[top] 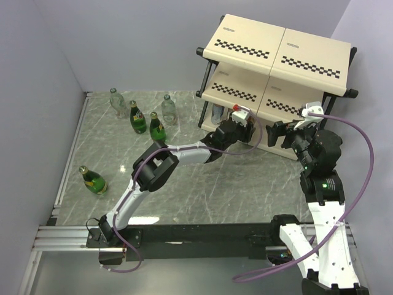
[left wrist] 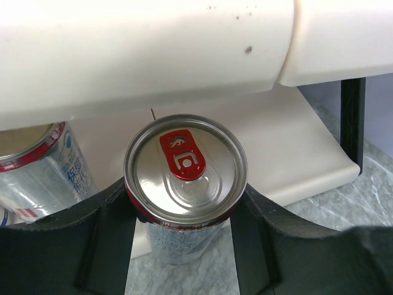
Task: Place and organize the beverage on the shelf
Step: Place the drink on the shelf.
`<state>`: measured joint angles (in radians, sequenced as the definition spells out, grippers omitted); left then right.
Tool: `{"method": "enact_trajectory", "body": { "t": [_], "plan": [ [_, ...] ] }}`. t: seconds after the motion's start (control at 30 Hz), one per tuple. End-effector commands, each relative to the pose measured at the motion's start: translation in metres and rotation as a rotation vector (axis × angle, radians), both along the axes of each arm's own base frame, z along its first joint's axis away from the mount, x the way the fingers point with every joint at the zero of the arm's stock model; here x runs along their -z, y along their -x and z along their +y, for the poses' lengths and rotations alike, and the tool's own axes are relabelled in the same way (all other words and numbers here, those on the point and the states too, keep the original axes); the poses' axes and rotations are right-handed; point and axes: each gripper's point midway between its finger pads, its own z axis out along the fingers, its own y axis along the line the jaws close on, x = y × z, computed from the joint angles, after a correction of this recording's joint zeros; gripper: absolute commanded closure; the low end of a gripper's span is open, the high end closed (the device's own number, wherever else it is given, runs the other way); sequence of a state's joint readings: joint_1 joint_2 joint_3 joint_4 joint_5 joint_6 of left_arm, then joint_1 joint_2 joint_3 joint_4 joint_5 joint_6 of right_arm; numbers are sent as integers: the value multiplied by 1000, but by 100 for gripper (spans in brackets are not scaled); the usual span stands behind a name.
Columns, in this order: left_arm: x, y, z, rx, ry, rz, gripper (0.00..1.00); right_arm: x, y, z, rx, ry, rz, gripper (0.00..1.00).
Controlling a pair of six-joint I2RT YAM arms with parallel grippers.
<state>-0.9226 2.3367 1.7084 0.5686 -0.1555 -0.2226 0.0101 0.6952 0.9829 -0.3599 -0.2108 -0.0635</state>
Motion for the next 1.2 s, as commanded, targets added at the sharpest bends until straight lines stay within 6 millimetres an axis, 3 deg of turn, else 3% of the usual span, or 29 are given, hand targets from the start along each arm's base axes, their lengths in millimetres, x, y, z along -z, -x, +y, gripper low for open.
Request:
{"method": "enact_trajectory", "body": {
  "t": [0.0,0.27,1.17],
  "plan": [
    [-64,-10,-8,-14,126,-118,100,-24,3,-1,4,-9,-66,1],
    [-70,-23,-5,-57,133,-141,100,-22,2,0,-1,-11,-60,1],
    [-58,-46,-6,-130,129,-189,100,-18,1,2,-13,-10,-48,1]
  ]
}}
